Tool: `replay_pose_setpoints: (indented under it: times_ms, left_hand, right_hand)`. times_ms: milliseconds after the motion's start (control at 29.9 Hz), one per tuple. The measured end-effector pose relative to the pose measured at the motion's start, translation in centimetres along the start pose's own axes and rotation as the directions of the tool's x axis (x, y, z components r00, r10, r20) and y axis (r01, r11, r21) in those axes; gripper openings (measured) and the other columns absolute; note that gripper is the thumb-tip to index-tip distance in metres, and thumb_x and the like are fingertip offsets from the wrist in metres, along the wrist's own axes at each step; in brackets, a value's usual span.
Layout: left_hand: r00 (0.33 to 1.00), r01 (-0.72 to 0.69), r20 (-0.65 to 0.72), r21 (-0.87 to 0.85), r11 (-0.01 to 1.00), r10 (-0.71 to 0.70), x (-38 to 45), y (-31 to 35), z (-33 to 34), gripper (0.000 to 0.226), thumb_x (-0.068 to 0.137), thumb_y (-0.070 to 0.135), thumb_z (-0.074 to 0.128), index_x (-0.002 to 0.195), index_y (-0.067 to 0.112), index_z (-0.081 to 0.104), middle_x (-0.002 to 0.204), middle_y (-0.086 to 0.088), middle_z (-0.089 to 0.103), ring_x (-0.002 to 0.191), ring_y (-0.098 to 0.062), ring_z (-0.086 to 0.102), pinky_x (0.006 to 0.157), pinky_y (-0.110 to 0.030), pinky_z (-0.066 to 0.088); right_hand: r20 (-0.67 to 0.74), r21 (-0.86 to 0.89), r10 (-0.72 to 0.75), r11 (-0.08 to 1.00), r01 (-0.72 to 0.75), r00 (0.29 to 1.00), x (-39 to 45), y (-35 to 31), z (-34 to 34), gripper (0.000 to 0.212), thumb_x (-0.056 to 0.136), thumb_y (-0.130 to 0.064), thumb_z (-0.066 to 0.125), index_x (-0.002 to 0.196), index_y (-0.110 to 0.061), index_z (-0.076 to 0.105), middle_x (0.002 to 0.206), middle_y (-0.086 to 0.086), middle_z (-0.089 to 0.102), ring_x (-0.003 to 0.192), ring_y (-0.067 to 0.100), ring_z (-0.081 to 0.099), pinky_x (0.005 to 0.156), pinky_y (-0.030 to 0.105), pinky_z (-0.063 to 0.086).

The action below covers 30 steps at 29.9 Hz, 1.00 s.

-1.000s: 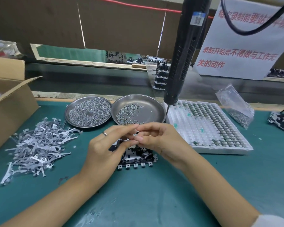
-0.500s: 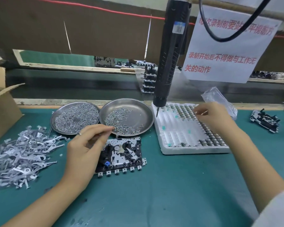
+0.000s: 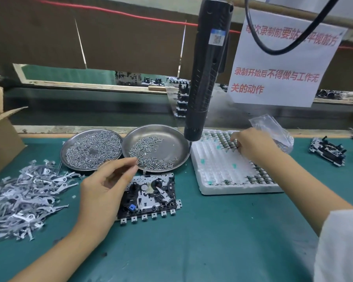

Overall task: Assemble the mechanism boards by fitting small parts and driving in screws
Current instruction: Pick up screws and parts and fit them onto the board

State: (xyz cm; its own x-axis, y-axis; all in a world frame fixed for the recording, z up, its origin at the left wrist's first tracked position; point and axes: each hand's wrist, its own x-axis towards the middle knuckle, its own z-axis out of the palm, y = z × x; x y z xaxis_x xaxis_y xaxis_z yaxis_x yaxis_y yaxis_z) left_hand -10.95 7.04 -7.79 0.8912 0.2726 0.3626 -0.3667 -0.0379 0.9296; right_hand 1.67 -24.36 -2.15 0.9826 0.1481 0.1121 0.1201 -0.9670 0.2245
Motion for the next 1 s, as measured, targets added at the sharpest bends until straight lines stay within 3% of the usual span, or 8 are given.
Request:
replay_pose_setpoints:
  times_ms: [134,267,434,501,601,735,868,1002]
  left_hand:
    - [1.0,0.016,0.012,-0.019,1.0,-0.016,-0.1,0.3,0.0,0.025,0.073,0.014,0.07,0.096,0.023,0.071,0.092,0.006,0.074,0.086,-0.007,0.068,0.078,-0.013,0.051]
    - [1.0,0.023,0.021,-0.028,0.999,-0.023,-0.2,0.5,0.1,0.025,0.072,0.013,0.07,0.096,0.02,0.071,0.092,0.005,0.074,0.085,-0.007,0.068,0.079,-0.015,0.052]
    - [0.999,0.029,0.028,-0.051,0.998,-0.028,-0.2,0.4,0.2,0.02,0.073,0.007,0.071,0.091,0.018,0.072,0.089,0.005,0.074,0.081,-0.006,0.068,0.079,-0.016,0.052]
    - [0.999,0.029,0.044,-0.071,0.997,-0.026,-0.2,0.4,0.2,0.022,0.071,0.01,0.071,0.091,0.016,0.072,0.089,0.004,0.074,0.081,-0.006,0.068,0.078,-0.014,0.052]
    - [0.997,0.015,0.08,-0.083,0.996,-0.009,-0.3,0.3,0.2,0.025,0.068,0.01,0.071,0.092,0.017,0.072,0.09,0.003,0.074,0.083,-0.008,0.069,0.078,-0.011,0.05]
    - [0.99,-0.025,0.135,-0.043,0.999,0.03,-0.5,0.1,0.2,0.027,0.069,0.012,0.072,0.093,0.025,0.072,0.092,0.002,0.074,0.085,-0.011,0.069,0.079,-0.013,0.051]
    - [0.977,-0.086,0.195,0.005,0.996,0.083,-0.6,0.2,0.1,0.032,0.071,0.013,0.072,0.097,0.032,0.072,0.093,-0.001,0.072,0.085,-0.013,0.069,0.079,-0.016,0.052]
    - [0.968,-0.096,0.234,0.027,0.995,0.087,-0.7,0.3,0.2,0.035,0.071,0.011,0.072,0.101,0.027,0.07,0.094,-0.003,0.071,0.084,-0.015,0.069,0.075,-0.021,0.054]
  right_hand:
    - [-0.042,-0.096,-0.075,0.993,0.071,0.996,-0.2,0.1,0.3,0.054,0.081,0.007,0.046,0.125,-0.023,0.055,0.098,0.006,0.066,0.084,0.026,0.062,0.056,0.028,0.044]
    - [-0.032,-0.062,-0.09,0.994,0.088,0.995,-0.1,0.3,0.0,0.047,0.083,0.004,0.049,0.122,-0.02,0.058,0.102,0.005,0.067,0.09,0.025,0.061,0.059,0.027,0.042]
    - [-0.089,0.283,-0.023,0.958,0.047,0.996,-1.8,-0.3,-2.2,0.016,0.079,0.008,0.056,0.078,-0.001,0.069,0.079,0.01,0.07,0.078,0.028,0.064,0.067,0.035,0.052]
    - [0.001,0.542,-0.021,0.84,0.018,1.0,-3.5,-1.3,-3.7,0.012,0.08,0.002,0.066,0.074,-0.008,0.071,0.068,-0.001,0.07,0.068,0.016,0.068,0.065,0.031,0.055]
    - [0.138,0.869,-0.172,0.493,-0.036,0.975,-6.6,-5.0,-5.0,0.006,0.08,-0.002,0.071,0.081,-0.008,0.071,0.07,0.0,0.073,0.069,0.016,0.071,0.065,0.026,0.058]
    - [0.074,0.992,-0.234,0.113,-0.048,0.969,-8.6,-11.3,-4.3,0.012,0.079,0.003,0.071,0.083,-0.008,0.072,0.078,0.005,0.074,0.072,0.011,0.07,0.068,0.016,0.053]
    - [0.036,0.997,-0.192,-0.063,-0.049,0.981,-9.0,-14.7,-2.9,0.019,0.08,0.003,0.071,0.085,-0.016,0.072,0.077,-0.001,0.073,0.075,0.011,0.07,0.072,0.017,0.052]
    - [0.041,0.99,-0.13,-0.131,-0.058,0.991,-9.4,-15.3,-2.2,0.025,0.073,0.0,0.077,0.087,-0.021,0.073,0.081,-0.002,0.074,0.076,0.009,0.07,0.068,0.015,0.051]
